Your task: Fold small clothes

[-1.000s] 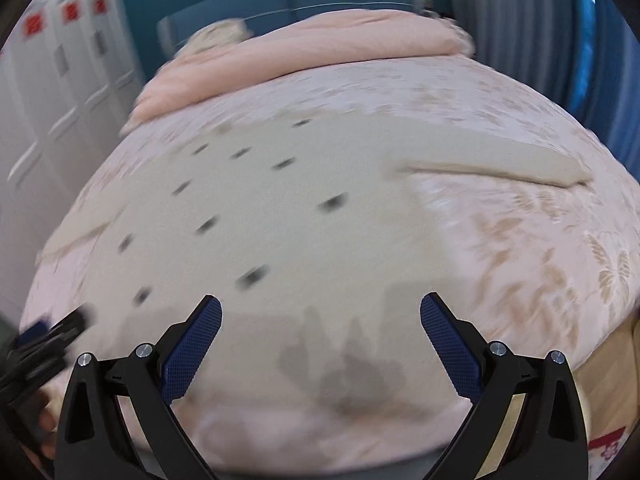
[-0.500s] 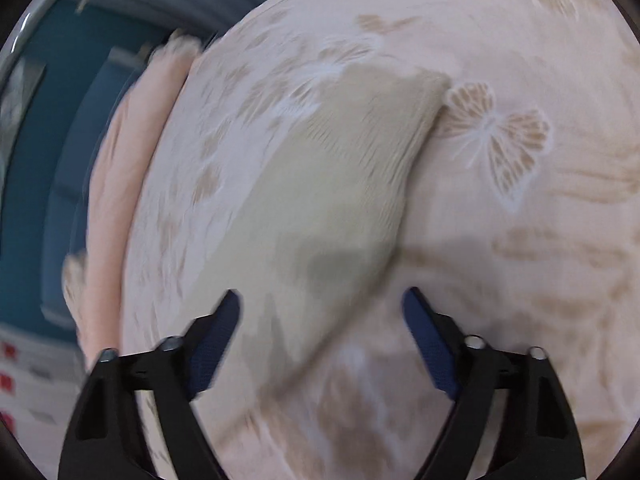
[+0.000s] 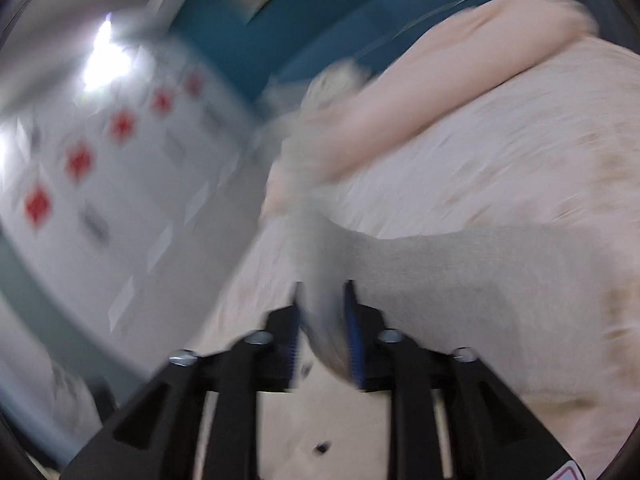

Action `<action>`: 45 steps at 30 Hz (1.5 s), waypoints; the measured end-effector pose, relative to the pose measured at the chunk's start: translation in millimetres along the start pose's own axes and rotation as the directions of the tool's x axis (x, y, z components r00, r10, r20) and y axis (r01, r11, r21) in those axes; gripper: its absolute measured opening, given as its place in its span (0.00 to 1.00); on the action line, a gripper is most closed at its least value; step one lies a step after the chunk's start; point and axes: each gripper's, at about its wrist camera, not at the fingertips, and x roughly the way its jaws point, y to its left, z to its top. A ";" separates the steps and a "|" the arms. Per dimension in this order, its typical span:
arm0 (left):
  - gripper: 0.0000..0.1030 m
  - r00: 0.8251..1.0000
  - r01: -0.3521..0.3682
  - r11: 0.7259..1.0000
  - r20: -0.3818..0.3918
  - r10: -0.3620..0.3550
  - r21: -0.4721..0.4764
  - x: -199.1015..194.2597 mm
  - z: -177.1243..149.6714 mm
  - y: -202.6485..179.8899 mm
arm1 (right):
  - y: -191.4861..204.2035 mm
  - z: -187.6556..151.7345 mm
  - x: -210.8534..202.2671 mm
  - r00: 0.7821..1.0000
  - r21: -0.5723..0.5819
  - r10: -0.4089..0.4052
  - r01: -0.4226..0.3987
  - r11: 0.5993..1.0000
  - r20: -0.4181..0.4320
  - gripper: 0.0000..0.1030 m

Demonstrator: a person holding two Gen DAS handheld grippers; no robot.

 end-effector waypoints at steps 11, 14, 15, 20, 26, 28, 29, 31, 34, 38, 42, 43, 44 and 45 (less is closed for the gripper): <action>0.95 0.968 0.117 0.988 -0.210 -0.135 -0.096 127.3 38.9 -29.7 | -56.6 -111.7 -18.6 0.971 0.304 -0.220 0.237 0.923 -0.090 0.53; 0.87 0.963 0.067 0.979 -0.246 -0.114 -0.195 166.6 35.1 -22.3 | -94.8 -106.5 -38.9 0.960 0.402 -0.268 0.277 0.873 -0.079 0.61; 0.71 0.958 0.054 0.974 -0.265 -0.113 -0.220 179.6 33.5 -21.3 | -106.1 -102.4 -40.6 0.957 0.426 -0.280 0.285 0.859 -0.077 0.62; 0.10 0.954 0.068 0.970 -0.268 -0.131 -0.233 191.4 36.4 -23.5 | -132.5 -82.9 -3.9 0.953 0.470 -0.287 0.297 0.831 -0.096 0.29; 0.10 0.977 0.139 0.988 -0.151 -0.148 -0.071 165.3 61.1 -36.4 | -104.9 -49.3 -34.0 0.949 0.370 -0.284 0.217 0.903 0.135 0.07; 0.10 0.974 0.105 0.993 -0.195 -0.113 -0.051 181.3 51.7 -33.0 | -124.0 -61.0 -21.7 0.944 0.372 -0.324 0.281 0.885 0.058 0.06; 0.10 0.971 0.075 0.996 -0.223 -0.083 -0.041 191.4 45.0 -30.8 | -138.7 -70.4 -7.7 0.935 0.380 -0.354 0.341 0.860 -0.038 0.06; 0.10 0.971 0.046 0.999 -0.233 -0.050 -0.026 202.9 32.5 -28.9 | -148.0 -84.6 5.0 0.908 0.352 -0.398 0.419 0.837 -0.133 0.06; 0.11 0.977 0.051 0.999 -0.208 -0.052 -0.011 198.3 26.1 -28.5 | -120.6 -77.3 -15.2 0.923 0.334 -0.385 0.369 0.867 -0.021 0.07; 0.15 0.973 0.072 0.995 -0.212 -0.087 -0.075 192.9 28.6 -17.4 | -128.2 -86.9 4.4 0.865 0.280 -0.476 0.501 0.819 -0.156 0.08; 0.50 0.978 0.130 0.970 -0.132 -0.159 -0.204 153.1 50.1 22.7 | -92.3 -90.6 -19.7 0.879 0.243 -0.470 0.476 0.845 -0.086 0.16; 0.62 0.986 0.118 0.963 -0.084 -0.142 -0.241 137.9 59.2 47.3 | -80.5 -93.5 -24.0 0.881 0.221 -0.467 0.472 0.854 -0.078 0.17; 0.66 0.992 0.093 0.959 -0.053 -0.111 -0.269 128.0 65.6 68.2 | -69.1 -98.0 -29.3 0.886 0.198 -0.457 0.464 0.863 -0.082 0.17; 0.71 0.997 0.053 0.952 -0.030 -0.065 -0.302 119.9 72.8 93.3 | -55.4 -105.7 -32.7 0.890 0.164 -0.446 0.455 0.875 -0.094 0.17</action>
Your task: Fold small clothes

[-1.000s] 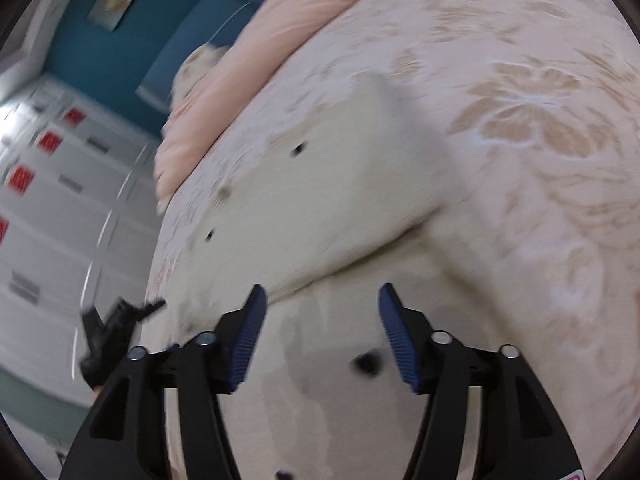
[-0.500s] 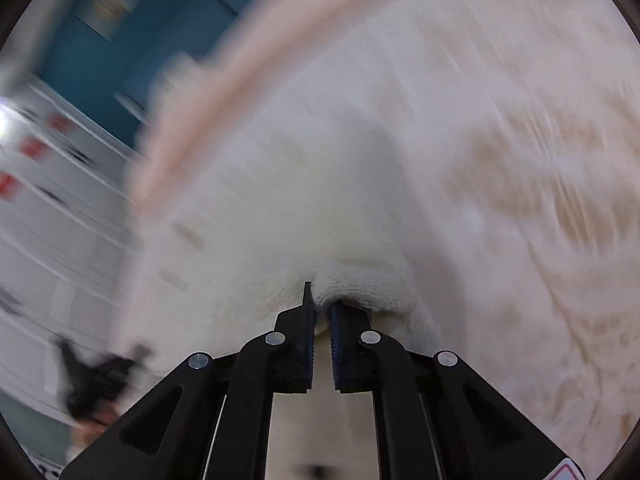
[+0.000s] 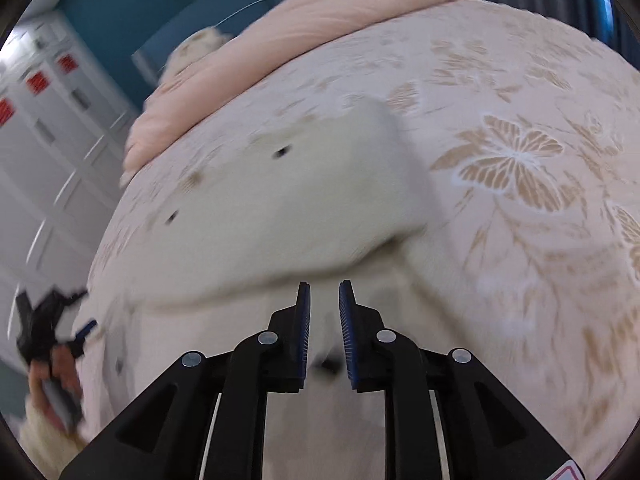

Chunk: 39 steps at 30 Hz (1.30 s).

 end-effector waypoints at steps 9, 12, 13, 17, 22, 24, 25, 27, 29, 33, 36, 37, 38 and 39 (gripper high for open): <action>0.66 0.920 -0.294 0.861 0.121 0.373 -0.415 -39.7 129.2 210.7 | 41.4 -94.5 -33.6 0.985 -0.042 0.019 -0.027 0.999 -0.171 0.26; 0.24 0.923 -0.307 0.883 0.113 0.367 -0.354 -31.8 151.6 206.1 | 57.7 -112.3 -33.7 0.976 -0.064 0.003 -0.018 0.998 -0.218 0.28; 0.10 0.942 -0.290 0.903 0.074 0.329 -0.316 -21.4 159.2 199.0 | 63.9 -116.2 -34.8 0.974 -0.070 0.001 -0.017 0.997 -0.228 0.28; 0.09 0.954 -0.230 0.958 0.155 0.256 -0.169 -31.5 170.3 129.9 | 79.7 -121.1 -42.9 0.974 -0.094 0.010 -0.032 0.995 -0.226 0.35; 0.09 0.977 0.031 0.988 0.202 -0.062 0.154 -71.3 129.0 -25.1 | 87.4 -113.7 -52.2 0.982 -0.100 0.036 -0.055 0.993 -0.186 0.38; 0.09 0.975 0.141 0.957 0.133 -0.179 0.254 -75.8 87.4 -82.7 | 86.0 -110.4 -57.6 0.985 -0.079 0.053 -0.067 0.995 -0.164 0.38; 0.10 0.970 0.207 0.935 0.065 -0.234 0.289 -72.8 57.2 -111.0 | 84.9 -108.8 -59.5 0.986 -0.073 0.058 -0.070 0.995 -0.157 0.38; 0.16 0.960 0.278 0.905 -0.061 -0.273 0.322 -56.5 -0.6 -145.1 | 80.0 -106.6 -64.1 0.989 -0.066 0.061 -0.070 0.995 -0.138 0.39; 0.29 0.959 0.279 0.897 -0.142 -0.245 0.342 -36.4 -50.2 -156.8 | 73.3 -104.2 -67.0 0.990 -0.058 0.054 -0.062 0.996 -0.128 0.42; 0.32 0.952 0.241 0.922 -0.261 -0.163 0.303 1.6 -120.3 -142.4 | 53.3 -91.8 -74.6 0.992 -0.035 0.045 -0.050 0.998 -0.119 0.45; 0.34 0.950 0.204 0.956 -0.277 -0.141 0.213 3.5 -124.9 -106.8 | 51.1 -72.4 -71.3 0.994 -0.065 0.044 -0.051 0.997 -0.095 0.50; 0.34 0.954 0.182 0.970 -0.269 -0.134 0.161 5.3 -114.4 -91.6 | 50.3 -62.4 -65.3 0.994 -0.060 0.062 -0.068 0.996 -0.095 0.51; 0.35 0.958 0.162 0.977 -0.259 -0.123 0.137 2.9 -110.3 -84.7 | 50.1 -52.3 -58.0 0.993 -0.050 0.075 -0.080 0.995 -0.096 0.52; 0.35 0.964 0.139 0.984 -0.243 -0.109 0.109 4.0 -103.1 -74.9 | 52.5 -35.9 -43.9 0.990 -0.033 0.096 -0.100 0.994 -0.099 0.52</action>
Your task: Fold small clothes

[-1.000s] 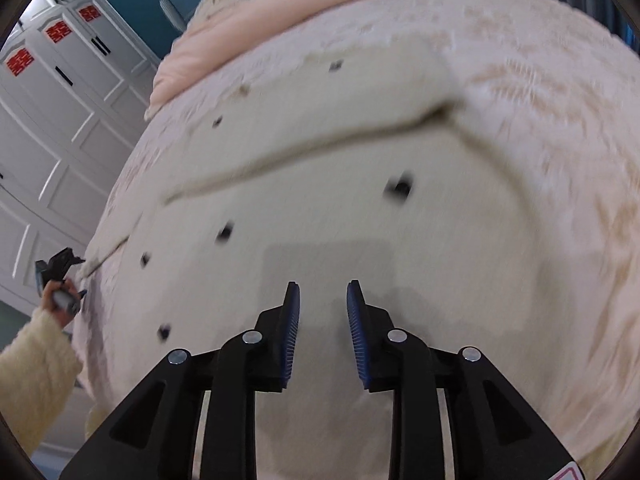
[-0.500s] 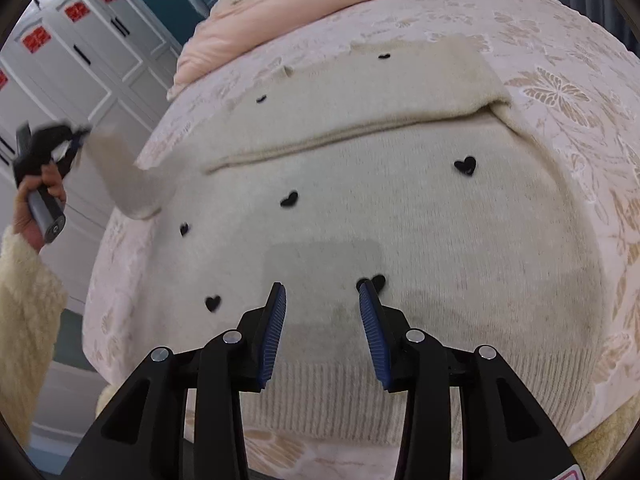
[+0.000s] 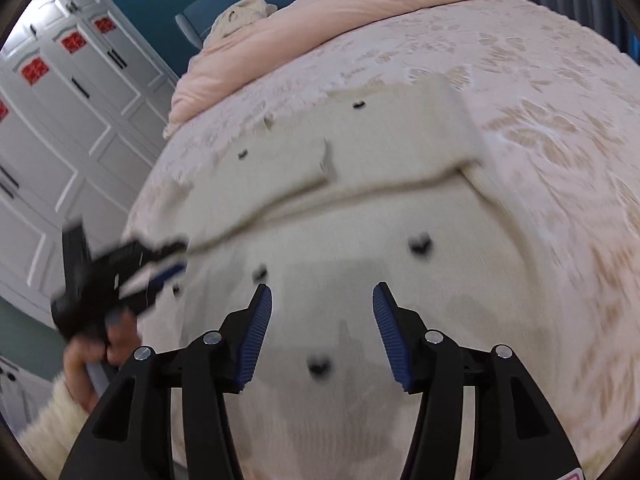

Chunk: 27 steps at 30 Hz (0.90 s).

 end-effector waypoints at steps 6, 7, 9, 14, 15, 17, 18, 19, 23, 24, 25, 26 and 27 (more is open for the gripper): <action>0.39 0.991 -0.056 0.975 0.105 0.080 -0.215 -17.2 55.9 57.7 | 15.4 67.9 83.3 0.999 -0.010 -0.003 0.003 1.000 -0.043 0.59; 0.39 0.990 -0.062 0.962 0.107 0.093 -0.264 -15.2 66.6 68.8 | 15.5 75.6 102.0 0.998 0.005 -0.020 0.020 1.000 -0.063 0.59; 0.38 0.988 -0.058 0.933 0.111 0.104 -0.355 -14.4 76.3 91.8 | 14.4 83.4 129.2 0.994 0.042 -0.044 0.049 0.998 -0.101 0.59; 0.08 0.991 0.021 0.902 0.126 0.037 -0.432 -12.0 89.3 110.0 | 46.1 95.2 156.6 0.989 -0.027 0.008 -0.012 1.000 -0.149 0.07; 0.07 0.989 0.022 0.909 0.143 0.042 -0.417 -16.4 93.0 107.7 | 59.7 104.8 140.9 0.996 -0.065 0.037 -0.042 0.997 -0.082 0.06; 0.06 0.980 0.036 0.926 0.193 0.040 -0.375 -24.8 93.7 91.3 | 77.5 123.3 103.8 0.994 -0.104 0.106 -0.101 0.989 0.036 0.06; 0.06 0.977 0.042 0.934 0.209 0.035 -0.356 -32.6 94.5 85.6 | 84.9 135.5 75.4 0.983 -0.121 0.149 -0.136 0.983 0.111 0.06; 0.06 0.976 0.057 0.942 0.219 0.018 -0.331 -37.0 95.0 78.5 | 88.7 143.7 51.0 0.970 -0.146 0.165 -0.140 0.979 0.180 0.06; 0.06 0.985 0.011 0.973 0.169 0.029 -0.231 -20.0 86.6 54.5 | 58.6 149.3 27.8 0.961 -0.154 0.083 -0.043 0.987 0.263 0.06; 0.06 0.987 -0.018 0.977 0.150 0.050 -0.211 -12.1 81.3 49.7 | 37.8 142.1 52.4 0.978 -0.140 -0.011 0.041 0.989 0.207 0.06; 0.06 0.989 -0.055 0.980 0.126 0.080 -0.189 -0.1 75.0 44.3 | 16.5 133.9 81.5 0.989 -0.120 -0.080 0.094 0.988 0.121 0.05; 0.06 0.988 -0.086 0.980 0.113 0.107 -0.180 8.5 70.3 42.2 | -4.9 124.9 109.0 0.991 -0.094 -0.135 0.136 0.986 0.021 0.05; 0.06 0.987 -0.105 0.979 0.100 0.124 -0.177 14.6 65.8 41.2 | -24.3 114.3 127.9 0.984 -0.061 -0.167 0.164 0.985 -0.055 0.05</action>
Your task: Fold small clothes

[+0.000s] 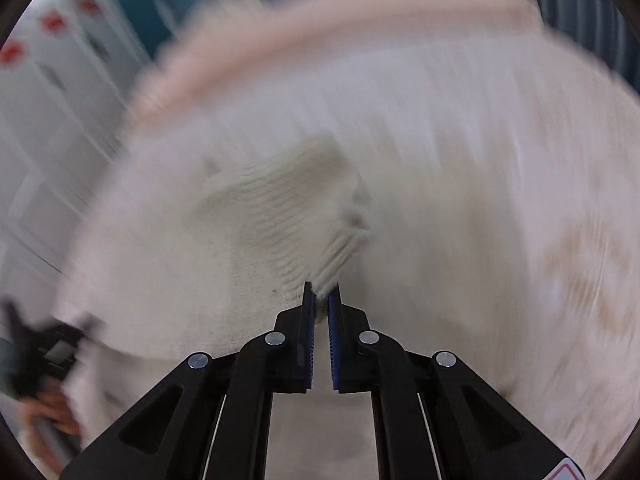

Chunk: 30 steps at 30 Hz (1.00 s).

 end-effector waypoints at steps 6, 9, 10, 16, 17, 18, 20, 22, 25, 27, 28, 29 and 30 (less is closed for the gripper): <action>0.07 0.999 -0.037 0.999 -0.010 0.037 -0.016 9.7 -9.0 10.0 | -7.1 0.5 -36.0 0.975 0.064 0.144 -0.156 0.986 0.170 0.05; 0.07 0.998 -0.064 0.998 -0.006 0.064 0.011 15.4 -10.3 7.3 | -27.1 -11.9 16.1 0.998 0.082 0.054 -0.053 0.995 -0.012 0.05; 0.07 0.997 -0.071 0.997 -0.003 0.071 0.021 15.8 -11.1 5.7 | -30.7 -15.1 17.4 0.998 0.090 0.066 -0.065 0.994 -0.003 0.05; 0.22 0.998 -0.058 0.996 -0.014 0.059 0.074 1.6 -13.7 7.0 | -21.2 -26.5 -37.3 0.993 0.114 0.091 -0.100 0.988 0.080 0.11; 0.28 0.998 -0.058 0.994 -0.016 0.059 0.094 -5.5 -15.3 7.9 | -21.6 -33.6 -47.7 0.992 0.109 0.087 -0.097 0.989 0.087 0.13; 0.41 0.998 -0.062 0.990 -0.011 0.064 0.125 -15.8 -18.2 9.9 | -23.6 -45.3 -61.3 0.991 0.096 0.088 -0.098 0.991 0.098 0.14; 0.58 0.996 -0.088 0.979 0.018 0.086 0.183 -42.3 -28.2 19.9 | -32.2 -76.4 -85.8 0.996 0.056 0.039 -0.044 0.997 0.086 0.30; 0.64 0.994 -0.113 0.964 0.034 0.108 0.240 -69.7 -42.5 37.3 | -39.6 -105.8 -108.2 0.997 0.012 -0.021 0.021 1.000 0.074 0.40; 0.71 0.987 -0.162 0.943 0.034 0.160 0.290 -104.5 -67.2 69.5 | -53.9 -159.6 -132.1 0.991 -0.053 -0.131 0.132 0.990 0.029 0.50; 0.73 0.983 -0.180 0.942 0.013 0.184 0.282 -125.5 -85.8 94.6 | -67.1 -193.1 -144.1 0.988 -0.051 -0.152 0.150 0.987 -0.021 0.52; 0.74 0.983 -0.176 0.947 -0.007 0.185 0.267 -132.7 -94.7 106.1 | -72.8 -207.4 -148.8 0.988 -0.040 -0.150 0.148 0.988 -0.044 0.54; 0.75 0.983 -0.171 0.952 -0.023 0.183 0.254 -136.9 -100.7 113.8 | -78.8 -223.9 -153.8 0.986 -0.021 -0.151 0.150 0.989 -0.070 0.56; 0.77 0.983 -0.167 0.958 -0.041 0.181 0.235 -140.7 -108.0 122.5 | -83.0 -234.2 -155.8 0.986 0.002 -0.145 0.146 0.989 -0.085 0.56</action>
